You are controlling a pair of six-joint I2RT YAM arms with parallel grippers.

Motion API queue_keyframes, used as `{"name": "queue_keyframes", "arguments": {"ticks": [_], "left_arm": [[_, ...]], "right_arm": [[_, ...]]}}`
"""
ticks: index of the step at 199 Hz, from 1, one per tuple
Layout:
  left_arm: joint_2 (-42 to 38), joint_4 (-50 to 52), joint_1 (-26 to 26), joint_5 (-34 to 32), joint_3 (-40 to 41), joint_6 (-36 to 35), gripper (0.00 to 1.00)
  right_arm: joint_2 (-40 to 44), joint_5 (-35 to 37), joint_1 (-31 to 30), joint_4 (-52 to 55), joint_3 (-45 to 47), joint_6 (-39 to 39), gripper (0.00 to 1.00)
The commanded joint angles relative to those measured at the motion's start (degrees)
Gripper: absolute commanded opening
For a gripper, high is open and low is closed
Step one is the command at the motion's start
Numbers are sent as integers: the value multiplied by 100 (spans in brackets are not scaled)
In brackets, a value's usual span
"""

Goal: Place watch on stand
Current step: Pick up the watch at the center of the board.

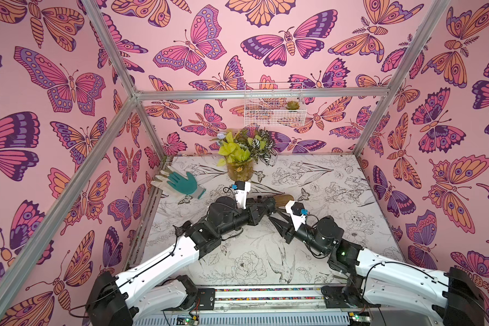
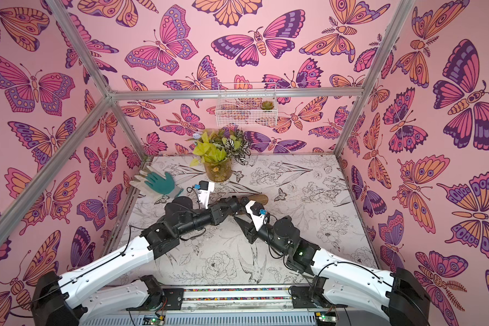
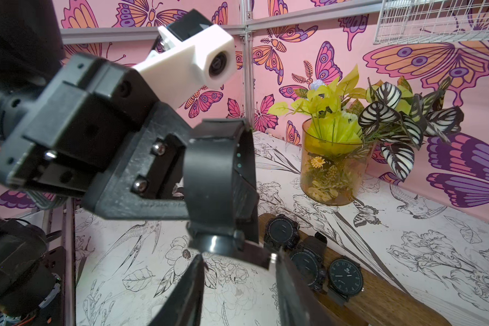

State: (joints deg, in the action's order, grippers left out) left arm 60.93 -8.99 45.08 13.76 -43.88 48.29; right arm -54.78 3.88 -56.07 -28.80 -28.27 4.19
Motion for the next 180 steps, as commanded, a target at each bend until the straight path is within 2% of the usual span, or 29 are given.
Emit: {"name": "queue_keyframes", "arguments": {"ticks": [1, 98, 180], "left_arm": [[25, -89, 35, 72, 87, 63, 0], [34, -198, 194, -155, 173, 474, 0], [16, -705, 420, -599, 486, 924, 0]], "right_arm": [[-66, 130, -118, -230, -231, -245, 45], [-215, 662, -281, -505, -240, -463, 48], [-409, 905, -290, -367, -363, -28, 47]]}}
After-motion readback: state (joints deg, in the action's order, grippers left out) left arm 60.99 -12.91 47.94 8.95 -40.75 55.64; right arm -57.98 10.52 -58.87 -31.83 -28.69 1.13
